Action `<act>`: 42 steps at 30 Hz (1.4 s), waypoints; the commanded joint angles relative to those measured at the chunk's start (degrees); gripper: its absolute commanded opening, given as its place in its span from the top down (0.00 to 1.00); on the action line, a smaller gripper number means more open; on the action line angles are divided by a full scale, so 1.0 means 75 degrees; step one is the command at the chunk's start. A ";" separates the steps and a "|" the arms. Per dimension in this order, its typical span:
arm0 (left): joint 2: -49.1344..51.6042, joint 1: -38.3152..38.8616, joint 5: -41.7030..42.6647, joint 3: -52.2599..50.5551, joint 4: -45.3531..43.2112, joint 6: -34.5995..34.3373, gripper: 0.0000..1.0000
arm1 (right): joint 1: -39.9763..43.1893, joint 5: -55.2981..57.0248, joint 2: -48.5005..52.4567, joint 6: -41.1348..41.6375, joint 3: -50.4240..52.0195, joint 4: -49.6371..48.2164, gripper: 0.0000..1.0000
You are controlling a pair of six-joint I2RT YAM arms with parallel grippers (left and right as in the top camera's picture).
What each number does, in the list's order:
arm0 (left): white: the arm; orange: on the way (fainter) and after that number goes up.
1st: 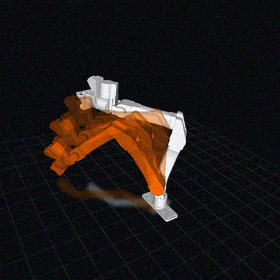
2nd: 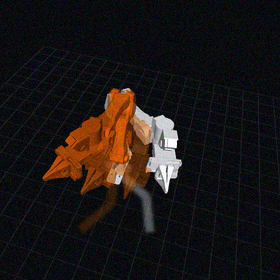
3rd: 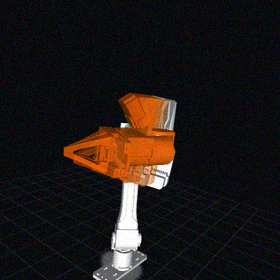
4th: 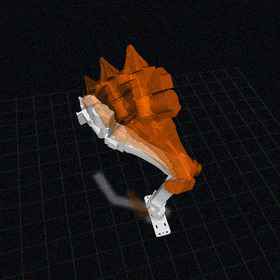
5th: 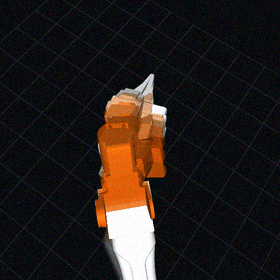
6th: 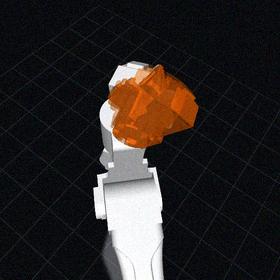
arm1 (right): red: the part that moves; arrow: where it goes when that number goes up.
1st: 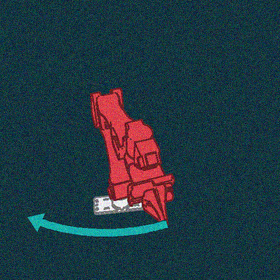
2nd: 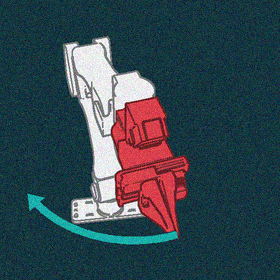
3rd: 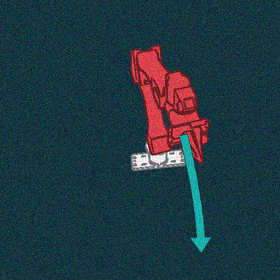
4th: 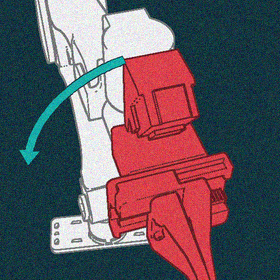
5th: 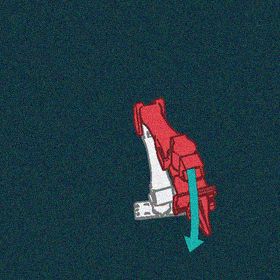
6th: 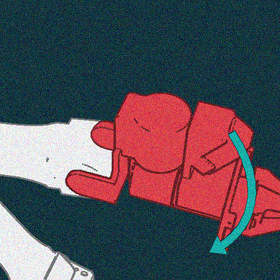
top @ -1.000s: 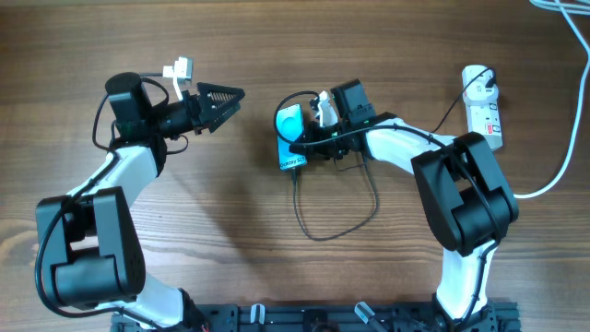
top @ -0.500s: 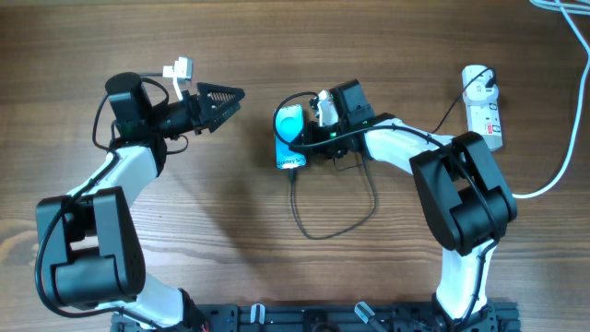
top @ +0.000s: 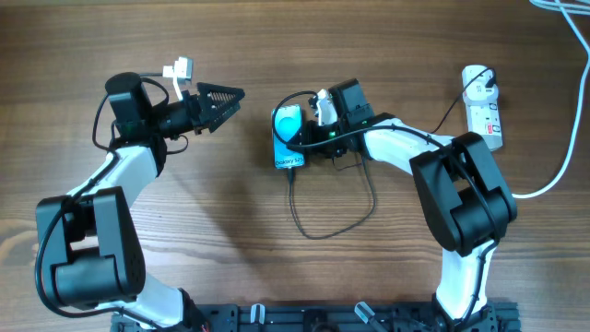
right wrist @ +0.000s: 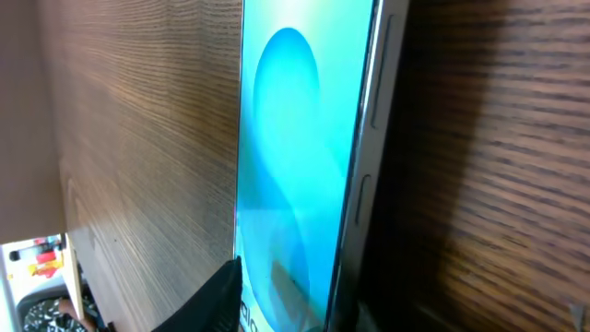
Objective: Plug charger to phone and switch on socket
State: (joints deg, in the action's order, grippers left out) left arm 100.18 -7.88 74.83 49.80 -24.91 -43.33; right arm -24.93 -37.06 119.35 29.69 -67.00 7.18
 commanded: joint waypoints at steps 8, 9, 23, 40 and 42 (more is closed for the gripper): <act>-0.0099 -0.0015 0.0009 0.0102 -0.0026 0.0125 0.00 | 0.0020 0.1014 0.0312 -0.0157 0.0137 0.0143 0.54; -0.0099 -0.0015 0.0009 0.0102 -0.0026 0.0125 0.00 | 0.0020 0.1014 0.0312 -0.0160 0.0137 0.0143 0.52; -0.0099 -0.0015 0.0009 0.0102 -0.0026 0.0125 0.00 | 0.0020 0.1040 0.0312 -0.0160 0.0137 0.0146 0.21; -0.0099 -0.0015 0.0009 0.0102 -0.0026 0.0125 0.00 | -0.0003 0.1003 0.0312 -0.0160 0.0137 0.0149 0.00; -0.0099 -0.0015 0.0009 0.0102 -0.0023 0.0125 0.00 | -0.0003 0.1003 0.0312 -0.0160 0.0137 0.0131 0.00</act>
State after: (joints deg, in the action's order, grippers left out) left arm 100.18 -7.88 74.83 49.80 -24.93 -43.35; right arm -25.34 -38.04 117.86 29.26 -68.36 6.55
